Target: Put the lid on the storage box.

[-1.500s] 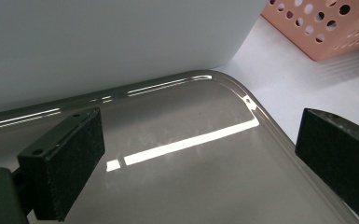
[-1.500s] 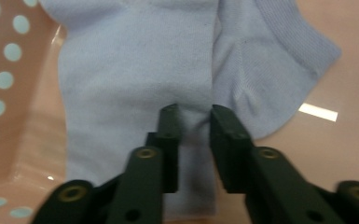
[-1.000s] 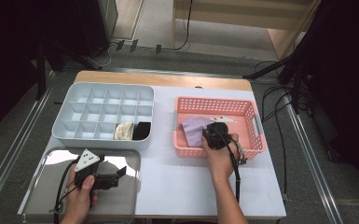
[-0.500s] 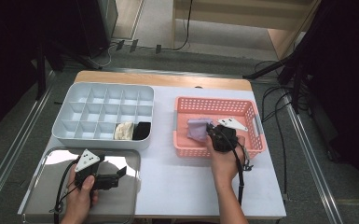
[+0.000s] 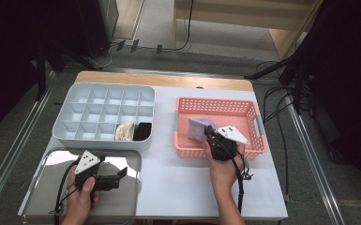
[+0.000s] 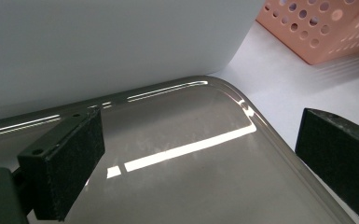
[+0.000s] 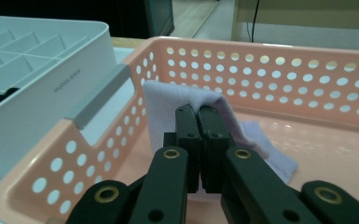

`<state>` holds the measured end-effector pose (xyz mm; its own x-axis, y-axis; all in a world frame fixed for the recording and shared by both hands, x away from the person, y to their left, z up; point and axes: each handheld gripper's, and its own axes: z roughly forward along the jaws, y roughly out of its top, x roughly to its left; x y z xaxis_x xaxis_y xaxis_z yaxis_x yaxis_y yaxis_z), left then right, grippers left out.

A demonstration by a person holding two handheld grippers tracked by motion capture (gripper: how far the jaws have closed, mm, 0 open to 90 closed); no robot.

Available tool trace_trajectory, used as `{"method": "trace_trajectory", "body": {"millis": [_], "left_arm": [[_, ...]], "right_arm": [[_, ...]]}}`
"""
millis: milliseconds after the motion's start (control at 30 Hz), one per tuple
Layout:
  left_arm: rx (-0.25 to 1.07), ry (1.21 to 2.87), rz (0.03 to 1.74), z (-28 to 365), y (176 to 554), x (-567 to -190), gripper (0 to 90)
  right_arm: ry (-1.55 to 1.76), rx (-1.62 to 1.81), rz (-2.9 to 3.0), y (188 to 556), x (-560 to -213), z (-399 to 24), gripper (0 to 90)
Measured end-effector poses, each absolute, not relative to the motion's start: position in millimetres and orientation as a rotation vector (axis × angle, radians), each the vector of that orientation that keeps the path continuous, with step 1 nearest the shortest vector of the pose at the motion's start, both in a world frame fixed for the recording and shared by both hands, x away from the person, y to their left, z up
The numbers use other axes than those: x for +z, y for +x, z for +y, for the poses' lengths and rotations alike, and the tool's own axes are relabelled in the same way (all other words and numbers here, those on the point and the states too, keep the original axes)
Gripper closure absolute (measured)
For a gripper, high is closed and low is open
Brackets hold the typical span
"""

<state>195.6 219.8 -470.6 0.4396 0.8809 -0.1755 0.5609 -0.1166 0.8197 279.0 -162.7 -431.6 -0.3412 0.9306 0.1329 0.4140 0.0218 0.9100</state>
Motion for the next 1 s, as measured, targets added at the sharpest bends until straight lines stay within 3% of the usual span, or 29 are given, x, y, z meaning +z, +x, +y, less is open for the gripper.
{"method": "trace_trajectory", "body": {"millis": [1000], "left_arm": [[0.464, 1.791, 1.217, 219, 194, -471, 1.9]], "right_arm": [[1.339, 1.341, 1.727, 266, -420, -164, 89.2]]}}
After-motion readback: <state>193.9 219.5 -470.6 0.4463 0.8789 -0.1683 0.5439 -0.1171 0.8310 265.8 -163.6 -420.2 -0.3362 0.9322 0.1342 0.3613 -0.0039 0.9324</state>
